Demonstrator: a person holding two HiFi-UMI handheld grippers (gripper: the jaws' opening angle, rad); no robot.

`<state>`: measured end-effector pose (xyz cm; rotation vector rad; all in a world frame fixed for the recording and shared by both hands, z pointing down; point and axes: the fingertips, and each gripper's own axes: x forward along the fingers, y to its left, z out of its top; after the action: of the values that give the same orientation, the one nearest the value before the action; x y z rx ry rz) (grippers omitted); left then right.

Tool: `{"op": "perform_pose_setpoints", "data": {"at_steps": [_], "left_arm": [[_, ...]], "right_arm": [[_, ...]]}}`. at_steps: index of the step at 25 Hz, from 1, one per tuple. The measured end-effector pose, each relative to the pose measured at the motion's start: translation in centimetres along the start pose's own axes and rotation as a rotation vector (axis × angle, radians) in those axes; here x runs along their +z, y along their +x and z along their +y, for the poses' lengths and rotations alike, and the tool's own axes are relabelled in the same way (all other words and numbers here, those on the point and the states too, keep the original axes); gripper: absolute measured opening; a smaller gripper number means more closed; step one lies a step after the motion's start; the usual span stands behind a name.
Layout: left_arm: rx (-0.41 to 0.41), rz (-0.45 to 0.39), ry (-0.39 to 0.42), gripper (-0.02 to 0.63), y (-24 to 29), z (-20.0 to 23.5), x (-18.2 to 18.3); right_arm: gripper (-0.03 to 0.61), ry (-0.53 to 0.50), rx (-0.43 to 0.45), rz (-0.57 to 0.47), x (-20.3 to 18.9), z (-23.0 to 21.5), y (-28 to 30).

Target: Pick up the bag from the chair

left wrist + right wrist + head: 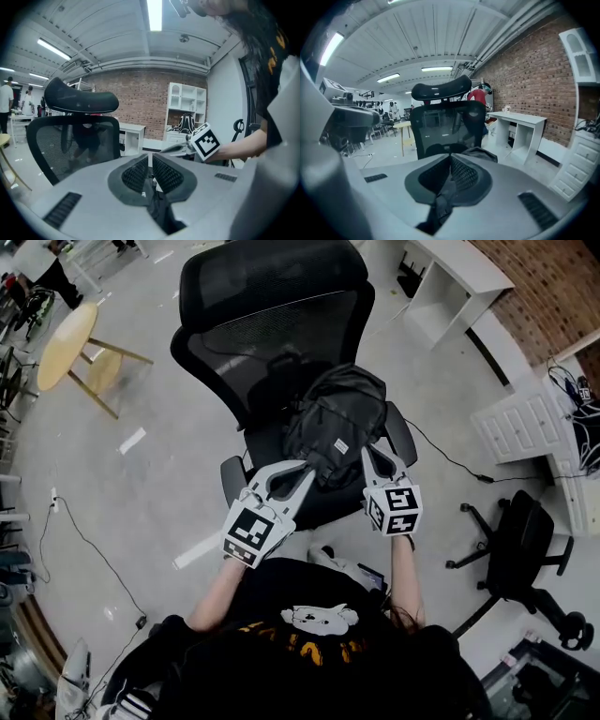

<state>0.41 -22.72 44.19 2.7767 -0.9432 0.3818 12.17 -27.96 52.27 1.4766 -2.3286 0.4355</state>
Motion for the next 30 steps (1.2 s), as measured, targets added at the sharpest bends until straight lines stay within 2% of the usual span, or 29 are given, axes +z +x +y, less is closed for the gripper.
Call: {"op": "perform_pose_setpoints", "data": {"at_steps": [7,9,12,15,19,21,25,30], "left_arm": [[-0.051,0.0,0.008,0.02,2.8,3.2,-0.2],[-0.06,0.002,0.006,0.02,3.5,4.1,-0.5],[-0.069,0.012,-0.001,0.02,4.5,5.2,-1.0],[-0.078,0.02,-0.018,0.02,5.1,6.3,-1.2],[-0.075,-0.009,-0.086,0.02,5.4,7.9,-0.4],[-0.069,-0.006,-0.079,0.02,5.8,8.6,-0.4],[-0.071,0.036,-0.024,0.02,6.5,9.4,-1.3],[-0.068,0.06,-0.04,0.02,6.6,10.1,-2.5]], "right_arm": [[0.014,0.033,-0.079,0.096,-2.3,-7.0,6.4],[0.13,0.042,-0.078,0.138,-3.6,-8.7,8.2],[0.158,0.042,-0.084,0.192,-5.3,-11.1,10.7],[0.224,0.055,-0.106,0.243,-7.1,-13.7,13.1],[0.282,0.154,-0.133,0.304,-9.9,-16.3,16.0],[0.305,0.2,-0.14,0.33,-11.4,-17.4,17.2],[0.319,0.231,-0.12,0.383,-13.8,-18.3,19.0],[0.316,0.32,-0.088,0.386,-14.8,-17.6,20.6]]}}
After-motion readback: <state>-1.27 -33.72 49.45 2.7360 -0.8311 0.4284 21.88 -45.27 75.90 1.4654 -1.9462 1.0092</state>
